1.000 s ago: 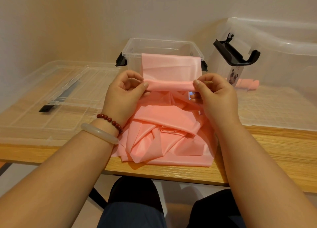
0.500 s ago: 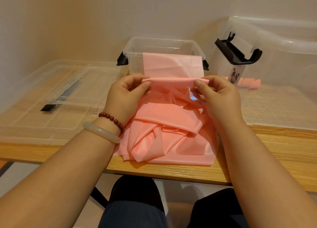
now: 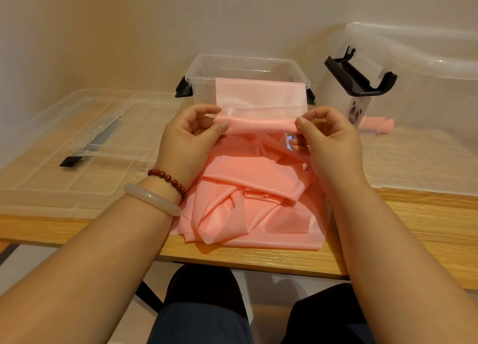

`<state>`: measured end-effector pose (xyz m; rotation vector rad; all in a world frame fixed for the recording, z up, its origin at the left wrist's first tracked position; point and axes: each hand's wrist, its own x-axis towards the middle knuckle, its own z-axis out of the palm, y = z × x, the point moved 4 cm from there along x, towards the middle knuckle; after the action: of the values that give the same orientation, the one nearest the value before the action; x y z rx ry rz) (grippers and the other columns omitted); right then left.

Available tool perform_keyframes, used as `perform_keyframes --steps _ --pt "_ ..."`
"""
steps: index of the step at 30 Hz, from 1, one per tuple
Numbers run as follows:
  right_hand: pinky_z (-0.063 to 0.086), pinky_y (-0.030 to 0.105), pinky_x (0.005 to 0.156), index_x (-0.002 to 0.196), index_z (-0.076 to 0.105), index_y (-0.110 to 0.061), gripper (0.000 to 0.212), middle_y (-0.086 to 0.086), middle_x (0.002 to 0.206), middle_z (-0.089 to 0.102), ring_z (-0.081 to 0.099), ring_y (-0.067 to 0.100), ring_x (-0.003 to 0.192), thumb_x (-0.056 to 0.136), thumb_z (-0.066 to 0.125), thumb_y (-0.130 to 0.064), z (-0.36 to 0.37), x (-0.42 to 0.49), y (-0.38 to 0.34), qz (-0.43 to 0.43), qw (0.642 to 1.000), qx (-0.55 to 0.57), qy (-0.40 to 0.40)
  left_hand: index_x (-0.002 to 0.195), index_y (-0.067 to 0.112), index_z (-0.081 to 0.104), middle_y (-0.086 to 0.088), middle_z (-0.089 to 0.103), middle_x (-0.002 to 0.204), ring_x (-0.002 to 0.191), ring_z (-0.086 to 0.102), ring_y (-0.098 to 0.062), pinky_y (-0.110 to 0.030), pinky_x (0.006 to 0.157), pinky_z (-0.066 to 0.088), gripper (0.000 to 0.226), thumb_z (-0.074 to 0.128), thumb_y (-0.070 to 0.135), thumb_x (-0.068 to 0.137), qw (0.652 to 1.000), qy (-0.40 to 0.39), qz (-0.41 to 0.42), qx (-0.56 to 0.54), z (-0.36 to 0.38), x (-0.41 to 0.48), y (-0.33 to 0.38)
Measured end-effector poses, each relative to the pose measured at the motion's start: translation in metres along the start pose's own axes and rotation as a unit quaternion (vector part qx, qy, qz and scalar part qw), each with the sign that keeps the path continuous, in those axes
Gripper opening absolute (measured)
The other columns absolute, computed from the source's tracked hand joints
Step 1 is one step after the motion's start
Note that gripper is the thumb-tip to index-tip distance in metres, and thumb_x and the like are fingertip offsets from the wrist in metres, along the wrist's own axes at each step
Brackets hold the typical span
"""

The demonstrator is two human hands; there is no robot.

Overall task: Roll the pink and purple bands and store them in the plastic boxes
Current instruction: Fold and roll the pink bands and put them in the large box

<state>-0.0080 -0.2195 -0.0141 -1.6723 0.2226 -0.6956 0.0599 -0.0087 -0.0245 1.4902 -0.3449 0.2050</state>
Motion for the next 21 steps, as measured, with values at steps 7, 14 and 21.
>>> perform_keyframes --steps 7,14,21 --pt "0.060 0.033 0.060 0.099 0.069 -0.016 0.016 0.007 0.089 0.070 0.070 0.012 0.073 0.086 0.073 -0.009 0.0002 -0.0018 0.0022 0.019 0.999 0.000 -0.027 0.103 0.016 0.070 -0.010 0.070 0.099 0.082 0.068 -0.013 -0.021 0.077 0.056 0.020 0.067 0.005 0.087 1.000 0.003 -0.006 -0.002 -0.0014 -0.0002 -0.0022" --pt "0.059 0.040 0.053 0.086 0.068 -0.018 0.006 0.009 0.088 0.070 0.073 0.015 0.077 0.091 0.068 -0.015 -0.0005 -0.0036 -0.0007 0.030 0.999 0.036 -0.013 0.098 0.020 0.072 -0.005 0.072 0.093 0.081 0.068 -0.011 -0.025 0.079 0.055 0.016 0.067 0.008 0.088 1.000 -0.011 0.000 0.026 -0.0016 0.0016 -0.0049" --pt "0.059 0.046 0.054 0.092 0.064 -0.012 0.002 0.017 0.097 0.069 0.073 0.017 0.075 0.094 0.065 -0.014 0.0019 -0.0020 0.0035 0.053 0.998 0.039 -0.009 0.092 0.022 0.074 -0.002 0.074 0.091 0.088 0.070 -0.014 -0.023 0.079 0.055 0.011 0.071 0.013 0.086 0.999 0.004 -0.007 0.032 -0.0023 0.0022 -0.0065"
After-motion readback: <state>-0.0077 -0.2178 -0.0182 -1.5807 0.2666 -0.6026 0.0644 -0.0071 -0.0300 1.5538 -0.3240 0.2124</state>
